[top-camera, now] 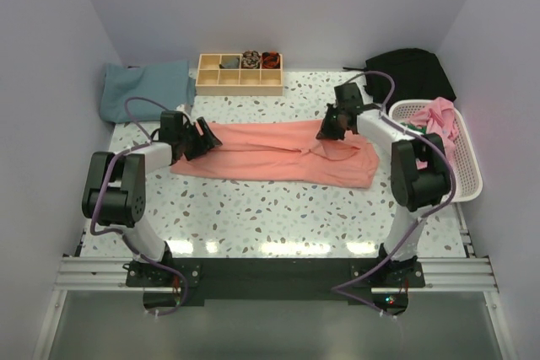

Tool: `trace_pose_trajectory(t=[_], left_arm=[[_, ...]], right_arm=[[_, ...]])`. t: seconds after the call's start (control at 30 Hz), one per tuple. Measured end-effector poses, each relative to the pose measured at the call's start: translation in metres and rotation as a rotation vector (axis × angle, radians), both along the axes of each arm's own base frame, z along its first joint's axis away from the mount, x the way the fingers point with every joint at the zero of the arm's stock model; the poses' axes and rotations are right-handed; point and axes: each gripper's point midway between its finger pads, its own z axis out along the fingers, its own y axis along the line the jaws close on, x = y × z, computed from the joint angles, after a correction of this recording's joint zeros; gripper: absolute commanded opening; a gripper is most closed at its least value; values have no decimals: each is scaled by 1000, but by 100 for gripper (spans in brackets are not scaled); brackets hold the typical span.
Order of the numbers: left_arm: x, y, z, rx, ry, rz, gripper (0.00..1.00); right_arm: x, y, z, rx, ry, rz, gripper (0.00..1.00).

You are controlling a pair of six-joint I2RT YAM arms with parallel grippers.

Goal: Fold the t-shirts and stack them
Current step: Fold the other side of the tshirt into a rectangle

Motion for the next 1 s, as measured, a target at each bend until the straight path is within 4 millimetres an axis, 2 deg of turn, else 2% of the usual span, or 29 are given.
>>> trace_pose_trajectory(t=[0.07, 0.1, 0.2, 0.27, 0.33, 0.43, 0.57, 0.63, 0.7, 0.77, 0.83, 0.87, 1.0], left_arm=[[0, 0, 0, -2, 0, -2, 73], [0, -1, 0, -4, -1, -3, 73], [1, -3, 0, -12, -2, -12, 73], [3, -4, 0, -16, -4, -16, 73], [4, -5, 0, -22, -6, -21, 73], [5, -6, 0, -29, -9, -27, 73], [5, -7, 0, -31, -10, -29, 73], [5, -7, 0, -33, -9, -30, 72], [5, -7, 0, -33, -9, -30, 72], [5, -6, 1, -30, -9, -27, 74], [1, 0, 2, -4, 8, -2, 75], [-1, 4, 4, 14, 16, 14, 75], [-12, 22, 16, 89, 17, 88, 76]], right_arm=[[11, 2, -10, -20, 22, 10, 0], [16, 4, -13, -26, 29, 17, 11], [29, 7, -17, -41, 42, 35, 30], [40, 8, -11, -50, 23, 52, 38], [48, 6, -4, -73, -7, 61, 49], [50, -5, 10, -133, -51, 56, 52], [33, -25, 43, -207, -111, 45, 52], [23, -29, 63, -211, -145, 47, 52], [11, -32, 75, -208, -168, 46, 52], [-2, -36, 71, -211, -161, 43, 52], [-17, -43, 55, -230, -117, 39, 52], [-27, -45, 40, -239, -72, 39, 52], [-38, -47, 13, -250, 5, 45, 52]])
